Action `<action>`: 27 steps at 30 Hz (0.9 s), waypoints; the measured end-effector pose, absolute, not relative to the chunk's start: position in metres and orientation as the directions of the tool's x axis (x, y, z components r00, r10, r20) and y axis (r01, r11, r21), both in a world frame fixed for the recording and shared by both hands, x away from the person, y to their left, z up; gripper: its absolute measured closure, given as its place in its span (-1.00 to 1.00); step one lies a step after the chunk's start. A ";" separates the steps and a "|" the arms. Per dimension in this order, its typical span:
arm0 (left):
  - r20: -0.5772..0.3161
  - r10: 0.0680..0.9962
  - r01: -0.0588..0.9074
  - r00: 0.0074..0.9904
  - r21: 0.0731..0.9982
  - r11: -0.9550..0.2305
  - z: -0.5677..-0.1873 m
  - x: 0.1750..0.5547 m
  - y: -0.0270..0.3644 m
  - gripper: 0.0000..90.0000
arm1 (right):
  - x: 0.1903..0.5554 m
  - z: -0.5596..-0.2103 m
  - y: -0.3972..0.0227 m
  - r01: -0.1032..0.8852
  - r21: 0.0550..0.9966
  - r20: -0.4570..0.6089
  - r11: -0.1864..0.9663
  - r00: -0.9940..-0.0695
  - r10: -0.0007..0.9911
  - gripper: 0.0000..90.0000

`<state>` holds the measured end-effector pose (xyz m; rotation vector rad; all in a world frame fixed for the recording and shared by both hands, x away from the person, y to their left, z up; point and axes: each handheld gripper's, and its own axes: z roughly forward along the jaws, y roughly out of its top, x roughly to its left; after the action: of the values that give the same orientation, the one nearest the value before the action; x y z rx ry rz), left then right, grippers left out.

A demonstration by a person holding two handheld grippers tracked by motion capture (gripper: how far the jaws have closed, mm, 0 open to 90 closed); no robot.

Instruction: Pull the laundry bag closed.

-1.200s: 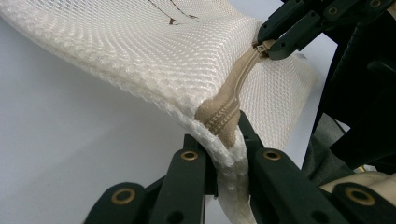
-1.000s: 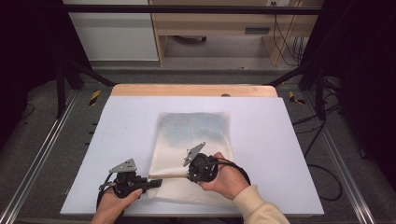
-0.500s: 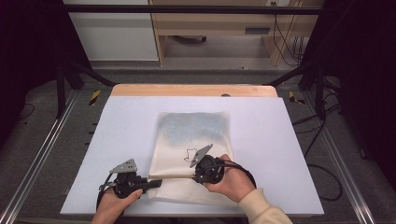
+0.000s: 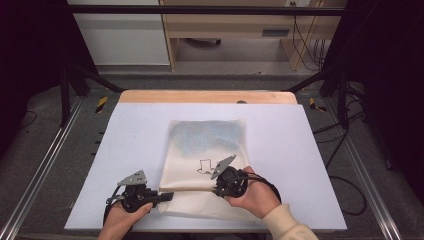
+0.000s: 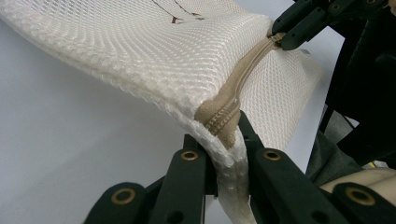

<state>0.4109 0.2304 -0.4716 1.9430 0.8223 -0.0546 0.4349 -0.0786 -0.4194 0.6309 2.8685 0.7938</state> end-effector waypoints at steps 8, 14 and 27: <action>-0.365 0.516 0.557 0.775 0.781 -0.284 -0.471 0.410 0.229 0.89 | 0.434 -0.418 -0.085 0.391 0.516 0.028 0.762 -0.897 0.442 0.82; -0.358 0.519 0.553 0.776 0.783 -0.286 -0.470 0.409 0.229 0.89 | 0.430 -0.415 -0.090 0.383 0.534 0.018 0.754 -0.897 0.442 0.82; -0.355 0.516 0.548 0.780 0.785 -0.288 -0.471 0.408 0.228 0.89 | 0.427 -0.413 -0.102 0.395 0.535 0.016 0.746 -0.888 0.459 0.82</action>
<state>0.4080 0.2278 -0.4708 1.9440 0.8030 -0.0398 0.4267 -0.1020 -0.4134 0.6939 2.8253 0.8261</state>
